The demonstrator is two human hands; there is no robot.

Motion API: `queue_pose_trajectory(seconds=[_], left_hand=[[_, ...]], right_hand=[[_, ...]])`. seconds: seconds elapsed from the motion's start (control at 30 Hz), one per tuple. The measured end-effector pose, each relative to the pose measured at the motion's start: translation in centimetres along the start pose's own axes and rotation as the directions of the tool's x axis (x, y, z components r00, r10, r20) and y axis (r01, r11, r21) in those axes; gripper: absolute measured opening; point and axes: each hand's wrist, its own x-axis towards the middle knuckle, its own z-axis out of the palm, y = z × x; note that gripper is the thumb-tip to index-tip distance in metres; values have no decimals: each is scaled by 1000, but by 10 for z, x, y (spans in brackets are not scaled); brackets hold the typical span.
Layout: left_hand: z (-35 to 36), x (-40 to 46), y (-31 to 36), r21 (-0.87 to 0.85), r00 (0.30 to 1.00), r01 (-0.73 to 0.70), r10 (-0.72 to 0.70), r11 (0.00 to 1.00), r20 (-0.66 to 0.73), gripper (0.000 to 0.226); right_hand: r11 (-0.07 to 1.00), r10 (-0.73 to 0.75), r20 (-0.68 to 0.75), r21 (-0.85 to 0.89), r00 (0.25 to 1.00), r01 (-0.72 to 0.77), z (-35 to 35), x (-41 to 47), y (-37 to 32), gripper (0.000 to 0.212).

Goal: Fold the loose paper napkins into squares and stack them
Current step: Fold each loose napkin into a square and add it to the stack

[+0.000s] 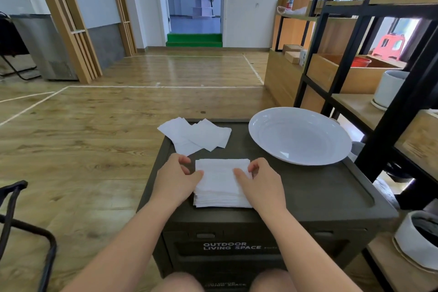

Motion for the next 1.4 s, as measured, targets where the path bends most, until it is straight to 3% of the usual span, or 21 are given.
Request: queue_pose_trajectory(seconds=[0.13,0.23,0.33,0.4,0.6,0.7,0.87,0.97,1.0,1.1,1.2,1.3,1.37,1.4], left_hand=[[-7,38,14,-89,995,-97,95,991,-34,13],[-1,69,29,118,966,-256,251,959,59,14],[12,90,37,434,897,-435,340,789,281,31],[20,99,41,548,866,-496,335,673,372,34],[36,101,56,743,868,-496,292,449,403,22],[34,94,61,760,883,-470,233,449,409,22],[3,83,66,715,906,-395,375,577,198,24],[-20,68,72,729,830,-468,533,499,168,19],[-25,61,73,712,806,-493,571,500,156,21],[-37,46,74,551,815,-510,576,660,65,27],[-46,33,79,334,836,-502,546,798,-48,20],[-53,26,87,-140,904,-428,423,893,-70,17],[-57,19,92,-460,944,-273,327,845,40,19],[-58,16,93,-519,952,-204,292,830,93,20]], right_hand=[[985,40,-29,171,999,-34,-2,2,4,19],[961,99,-22,263,995,-90,-2,5,7,16],[942,116,-29,319,993,-101,-2,7,11,14],[929,122,-38,355,992,-101,-2,8,14,14],[927,110,-55,365,992,-82,0,10,16,13],[921,108,-65,383,992,-75,0,9,15,13],[886,72,-139,464,988,1,-5,4,10,9],[881,-8,-202,462,979,103,-9,0,3,13],[879,-28,-209,460,978,123,-10,0,-1,12],[894,-75,-145,429,987,131,-12,8,-14,14],[930,-168,-21,327,986,165,-16,16,-36,45],[889,-229,84,425,970,173,-25,24,-58,47],[820,-145,166,572,975,24,-35,26,-66,30],[753,-110,193,657,975,-45,-41,26,-67,22]])
